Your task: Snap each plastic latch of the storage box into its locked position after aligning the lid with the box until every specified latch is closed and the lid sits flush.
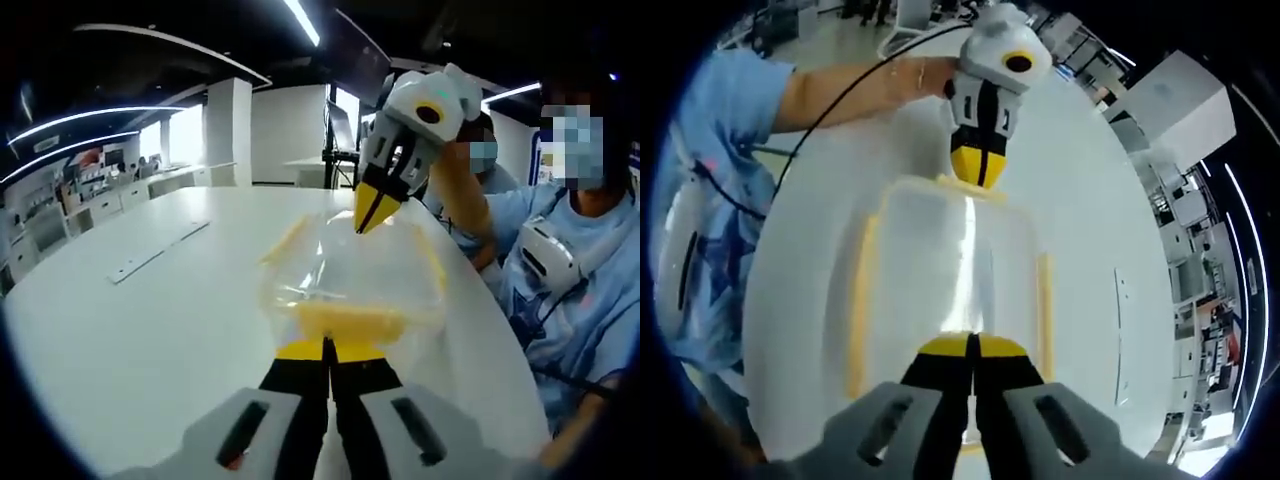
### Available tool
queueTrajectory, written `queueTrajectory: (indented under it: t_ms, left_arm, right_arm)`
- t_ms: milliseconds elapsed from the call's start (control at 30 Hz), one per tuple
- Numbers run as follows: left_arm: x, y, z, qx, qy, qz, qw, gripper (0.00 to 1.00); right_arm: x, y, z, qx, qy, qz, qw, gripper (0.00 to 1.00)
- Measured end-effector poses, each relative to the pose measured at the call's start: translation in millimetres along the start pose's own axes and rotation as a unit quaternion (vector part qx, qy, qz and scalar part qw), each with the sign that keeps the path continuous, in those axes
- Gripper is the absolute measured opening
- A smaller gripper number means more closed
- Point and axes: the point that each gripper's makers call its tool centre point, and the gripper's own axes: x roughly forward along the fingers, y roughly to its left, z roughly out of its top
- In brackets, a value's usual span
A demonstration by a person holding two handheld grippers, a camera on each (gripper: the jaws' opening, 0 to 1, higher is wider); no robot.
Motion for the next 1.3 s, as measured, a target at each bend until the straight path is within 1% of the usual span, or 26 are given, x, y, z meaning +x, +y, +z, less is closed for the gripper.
queueTrajectory:
  t_ms: [200, 400, 733, 933, 1133, 1300]
  left_arm:
    - [1.6, -0.7, 0.4, -0.005, -0.001, -0.003, 1.0, 0.0]
    - [4.6, -4.2, 0.4, -0.006, -0.001, -0.004, 1.0, 0.0]
    - [5.5, -4.6, 0.8, -0.003, -0.001, -0.005, 1.0, 0.0]
    - [3.0, -3.9, 1.1, 0.002, -0.011, -0.005, 0.9999, 0.0]
    - [2.7, -3.7, 1.6, -0.006, -0.019, -0.012, 0.9997, 0.0]
    - [1.6, -3.5, 1.9, -0.005, -0.019, -0.013, 0.9997, 0.0]
  right_arm:
    - [-0.3, 0.6, -1.6, 0.005, -0.008, 0.003, 1.0, 0.0]
    - [-0.5, 1.1, -1.9, 0.003, -0.005, 0.004, 1.0, 0.0]
    - [-0.7, 0.8, -0.7, 0.001, -0.007, 0.003, 1.0, 0.0]
    - [-1.2, 0.6, -0.8, 0.003, -0.009, 0.002, 1.0, 0.0]
    - [-1.5, 0.6, -1.2, -0.003, -0.003, -0.004, 1.0, 0.0]
    - [-2.3, 1.5, -1.8, -0.001, -0.007, -0.005, 1.0, 0.0]
